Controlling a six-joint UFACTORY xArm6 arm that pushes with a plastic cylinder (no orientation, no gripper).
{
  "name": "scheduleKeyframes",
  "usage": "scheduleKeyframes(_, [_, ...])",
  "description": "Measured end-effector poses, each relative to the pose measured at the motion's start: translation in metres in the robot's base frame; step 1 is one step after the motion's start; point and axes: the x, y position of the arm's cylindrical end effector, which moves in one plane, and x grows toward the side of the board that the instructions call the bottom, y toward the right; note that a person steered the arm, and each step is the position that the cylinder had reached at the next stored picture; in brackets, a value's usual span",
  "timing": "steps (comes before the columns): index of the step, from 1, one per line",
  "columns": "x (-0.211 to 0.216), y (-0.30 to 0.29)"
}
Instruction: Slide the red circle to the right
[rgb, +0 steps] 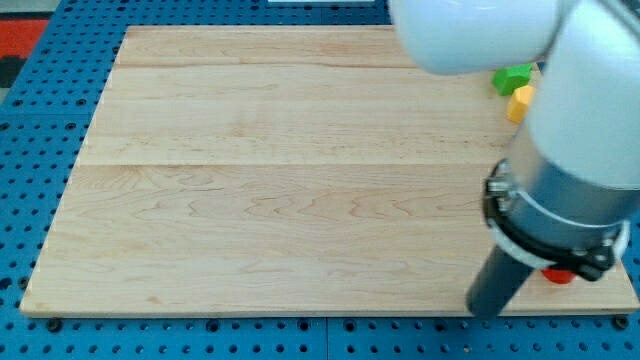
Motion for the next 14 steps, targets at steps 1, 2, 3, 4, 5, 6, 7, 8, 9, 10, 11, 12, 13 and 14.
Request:
scheduleKeyframes(1, [0.0,0.033])
scheduleKeyframes(2, [0.0,0.066])
scheduleKeyframes(3, [-0.001,0.073])
scheduleKeyframes(4, [-0.002,0.085])
scheduleKeyframes(5, [-0.01,0.114])
scheduleKeyframes(6, [-0.026,0.115])
scheduleKeyframes(7, [-0.029,0.092])
scheduleKeyframes(8, [-0.029,0.082])
scheduleKeyframes(9, [-0.033,0.082])
scheduleKeyframes(10, [-0.049,0.081])
scheduleKeyframes(11, [-0.057,0.063])
scheduleKeyframes(12, [-0.057,0.041])
scheduleKeyframes(13, [-0.059,0.011])
scheduleKeyframes(14, [-0.073,-0.015])
